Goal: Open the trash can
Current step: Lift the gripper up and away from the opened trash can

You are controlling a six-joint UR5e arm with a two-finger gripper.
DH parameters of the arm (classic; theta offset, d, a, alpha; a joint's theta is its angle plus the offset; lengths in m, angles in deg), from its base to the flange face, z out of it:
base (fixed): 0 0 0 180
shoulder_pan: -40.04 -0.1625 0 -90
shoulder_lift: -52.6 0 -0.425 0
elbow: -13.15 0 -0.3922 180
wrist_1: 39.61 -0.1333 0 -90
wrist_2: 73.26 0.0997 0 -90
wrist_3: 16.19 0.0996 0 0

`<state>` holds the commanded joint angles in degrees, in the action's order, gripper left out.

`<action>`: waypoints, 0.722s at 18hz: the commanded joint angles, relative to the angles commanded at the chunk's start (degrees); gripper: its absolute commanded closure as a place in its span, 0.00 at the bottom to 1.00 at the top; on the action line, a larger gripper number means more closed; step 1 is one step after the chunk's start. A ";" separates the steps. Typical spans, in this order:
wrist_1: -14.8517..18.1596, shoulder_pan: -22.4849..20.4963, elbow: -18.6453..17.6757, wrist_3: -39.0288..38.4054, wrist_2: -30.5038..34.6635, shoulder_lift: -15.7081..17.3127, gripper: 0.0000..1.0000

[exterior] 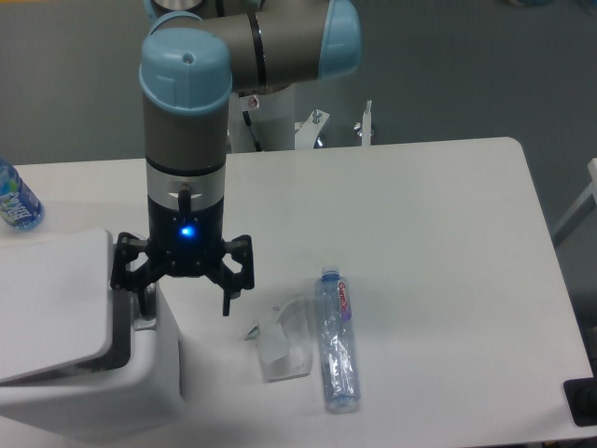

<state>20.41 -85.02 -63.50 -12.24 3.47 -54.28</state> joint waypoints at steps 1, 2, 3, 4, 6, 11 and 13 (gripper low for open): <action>0.00 -0.53 0.44 -0.09 -1.05 0.27 0.00; 0.09 -1.31 0.70 -0.17 -1.59 0.70 0.00; 0.09 -2.28 0.71 -0.09 -1.68 1.32 0.00; 0.09 -3.51 0.79 -0.09 -1.59 1.93 0.00; 0.09 -6.84 0.79 0.17 -1.42 2.82 0.00; -0.09 -13.00 2.81 1.22 1.74 3.61 0.00; -0.09 -14.50 3.08 6.38 3.76 3.69 0.00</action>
<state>20.33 -99.52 -60.42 -5.86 7.23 -50.59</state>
